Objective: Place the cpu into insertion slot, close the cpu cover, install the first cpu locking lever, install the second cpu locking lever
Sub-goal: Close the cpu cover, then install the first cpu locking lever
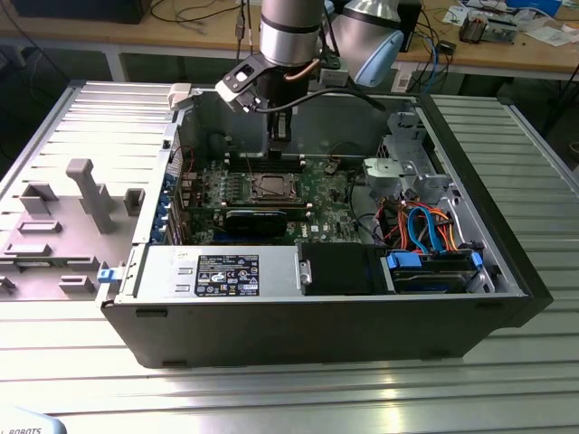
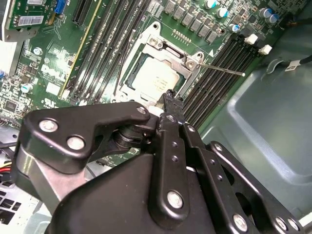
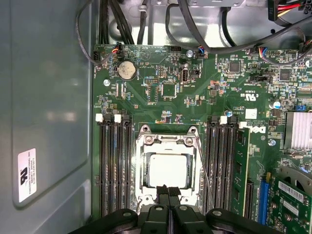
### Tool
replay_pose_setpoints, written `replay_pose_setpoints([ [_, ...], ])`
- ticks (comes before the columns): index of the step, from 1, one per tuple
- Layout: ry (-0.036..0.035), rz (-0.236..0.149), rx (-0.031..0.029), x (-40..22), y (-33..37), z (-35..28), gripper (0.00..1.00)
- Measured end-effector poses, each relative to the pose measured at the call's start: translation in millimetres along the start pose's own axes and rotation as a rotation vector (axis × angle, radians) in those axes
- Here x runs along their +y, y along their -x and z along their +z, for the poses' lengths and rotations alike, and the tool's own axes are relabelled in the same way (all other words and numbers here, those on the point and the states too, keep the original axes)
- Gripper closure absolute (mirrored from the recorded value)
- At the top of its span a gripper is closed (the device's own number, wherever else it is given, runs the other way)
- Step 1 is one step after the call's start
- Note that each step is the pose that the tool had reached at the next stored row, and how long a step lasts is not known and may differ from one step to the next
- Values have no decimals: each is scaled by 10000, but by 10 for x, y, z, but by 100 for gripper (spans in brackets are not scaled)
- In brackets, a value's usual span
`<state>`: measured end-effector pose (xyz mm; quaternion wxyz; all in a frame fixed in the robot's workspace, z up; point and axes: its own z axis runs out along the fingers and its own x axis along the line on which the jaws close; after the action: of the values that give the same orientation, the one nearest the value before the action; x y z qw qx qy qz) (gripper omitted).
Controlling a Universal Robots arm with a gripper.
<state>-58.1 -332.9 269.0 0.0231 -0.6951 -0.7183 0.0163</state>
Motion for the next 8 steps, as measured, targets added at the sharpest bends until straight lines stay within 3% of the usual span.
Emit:
replay_pose_setpoints([
  [8,0,0,0,0,0,-4,89],
])
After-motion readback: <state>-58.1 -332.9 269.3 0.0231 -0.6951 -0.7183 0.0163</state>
